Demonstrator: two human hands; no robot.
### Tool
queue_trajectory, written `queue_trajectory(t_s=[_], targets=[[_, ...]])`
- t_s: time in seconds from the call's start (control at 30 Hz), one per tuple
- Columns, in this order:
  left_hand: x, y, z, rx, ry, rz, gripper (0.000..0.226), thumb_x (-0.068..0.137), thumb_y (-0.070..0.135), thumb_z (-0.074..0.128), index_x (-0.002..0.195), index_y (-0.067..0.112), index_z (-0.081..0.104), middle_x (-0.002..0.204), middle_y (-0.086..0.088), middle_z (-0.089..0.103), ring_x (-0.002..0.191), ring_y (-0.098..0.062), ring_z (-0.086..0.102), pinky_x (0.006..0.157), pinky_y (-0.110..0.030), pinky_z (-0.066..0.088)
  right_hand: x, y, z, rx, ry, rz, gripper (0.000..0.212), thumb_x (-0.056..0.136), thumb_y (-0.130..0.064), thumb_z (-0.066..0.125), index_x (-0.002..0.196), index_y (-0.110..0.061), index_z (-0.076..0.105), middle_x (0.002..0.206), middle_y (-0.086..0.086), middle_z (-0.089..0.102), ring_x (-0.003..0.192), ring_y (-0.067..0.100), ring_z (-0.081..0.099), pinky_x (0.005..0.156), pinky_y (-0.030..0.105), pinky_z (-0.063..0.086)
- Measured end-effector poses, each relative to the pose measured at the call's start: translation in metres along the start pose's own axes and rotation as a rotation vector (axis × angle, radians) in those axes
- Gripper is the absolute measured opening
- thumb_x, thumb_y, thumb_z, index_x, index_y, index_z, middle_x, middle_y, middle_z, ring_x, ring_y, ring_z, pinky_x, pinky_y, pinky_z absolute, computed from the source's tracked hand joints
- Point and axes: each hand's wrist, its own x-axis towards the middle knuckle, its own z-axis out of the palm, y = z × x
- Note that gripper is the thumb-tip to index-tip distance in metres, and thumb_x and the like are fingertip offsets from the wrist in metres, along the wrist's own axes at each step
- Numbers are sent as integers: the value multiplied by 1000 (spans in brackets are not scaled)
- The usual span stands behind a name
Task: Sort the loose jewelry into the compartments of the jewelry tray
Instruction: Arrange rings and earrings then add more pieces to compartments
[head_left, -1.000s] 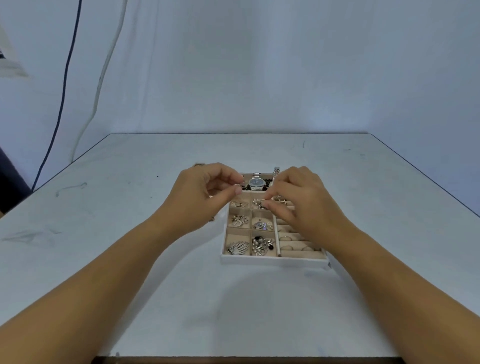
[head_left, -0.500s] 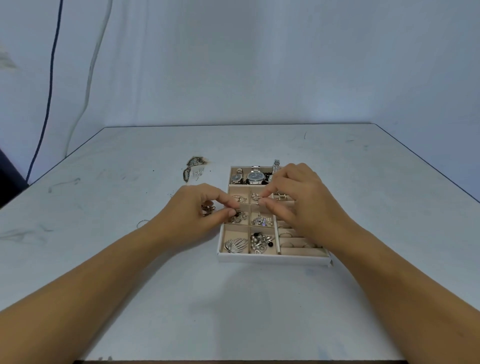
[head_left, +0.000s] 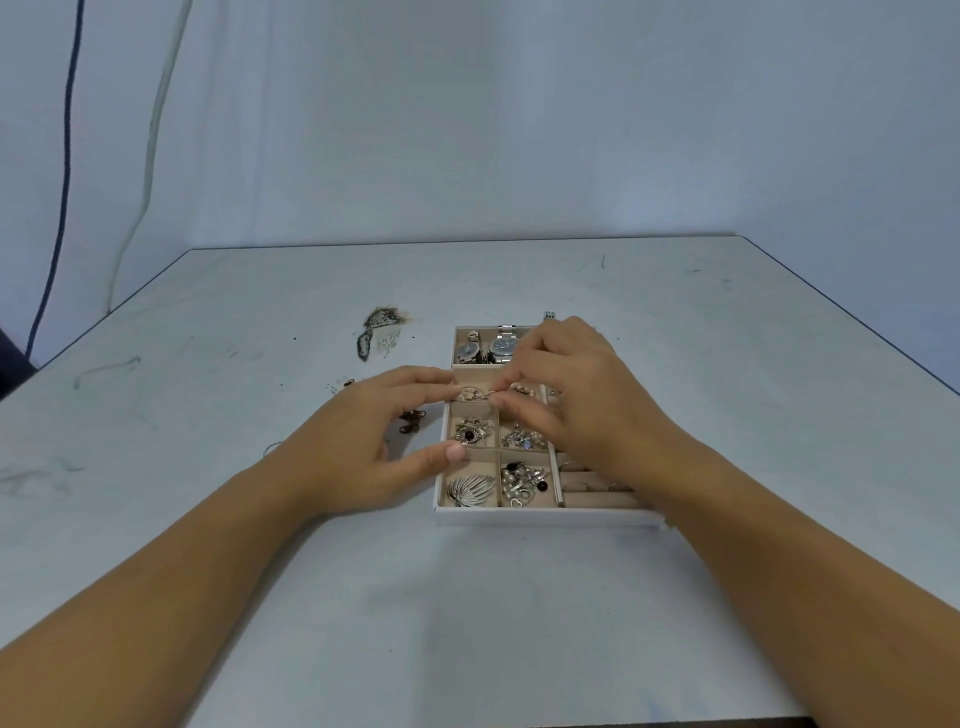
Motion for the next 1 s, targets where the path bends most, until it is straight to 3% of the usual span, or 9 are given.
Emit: queue_trajectory(t_s=[0.1,0.27,0.43,0.53,0.63,0.7,0.8,1.0], targets=[[-1,1,0,-22,-9,12,60,80,62,58,131,31,55,136,19,50,125,5,46,102,-33,45,5,-9,3,9,1,-2,14,81,-35,65,87,-24,71,85,-5,58,82,16,50,77,28,35],[-1,0,0,-15,3,-2,60,79,64,57,130,33,56,136,21,49,124,7,44,103,-31,44,6,-10,12,-84,-155,58,28,81,-46,53,86,-28,74,88,-7,56,88,18,49,77,41,42],[0,-1,0,-21,-1,-10,60,78,65,58,128,31,57,135,21,50,124,7,45,103,-31,44,5,-11,6,-127,-350,112,28,86,-49,49,93,-36,73,99,-13,51,97,10,37,87,35,32],[0,0,-2,-21,4,-12,61,77,65,60,127,30,58,133,21,52,123,7,46,103,-28,43,5,-14,-1,-86,-345,127,32,85,-51,46,97,-37,72,100,-13,51,99,8,36,89,34,31],[-4,-1,-12,6,58,-57,62,73,67,59,123,30,62,127,17,57,124,9,44,104,-16,36,6,-17,-8,-51,-313,136,26,88,-46,54,107,-36,67,102,-12,50,104,8,38,94,33,31],[-6,-5,-26,50,80,-100,58,71,68,59,117,33,65,122,17,59,123,8,45,103,-17,35,9,-18,-11,-34,-302,121,28,87,-47,54,109,-33,66,102,-11,49,102,9,39,96,33,31],[-11,-11,-49,30,53,-154,53,69,68,59,111,37,66,113,24,62,113,10,51,97,-14,37,17,-21,-13,-52,-334,81,30,87,-45,54,111,-31,66,102,-10,50,99,11,39,96,36,34],[-37,-35,-69,129,-20,-235,29,79,48,67,107,40,65,110,28,60,99,16,53,78,-6,38,49,-37,7,-205,-543,42,37,91,-46,50,124,-32,56,125,-4,50,117,16,37,96,38,32]])
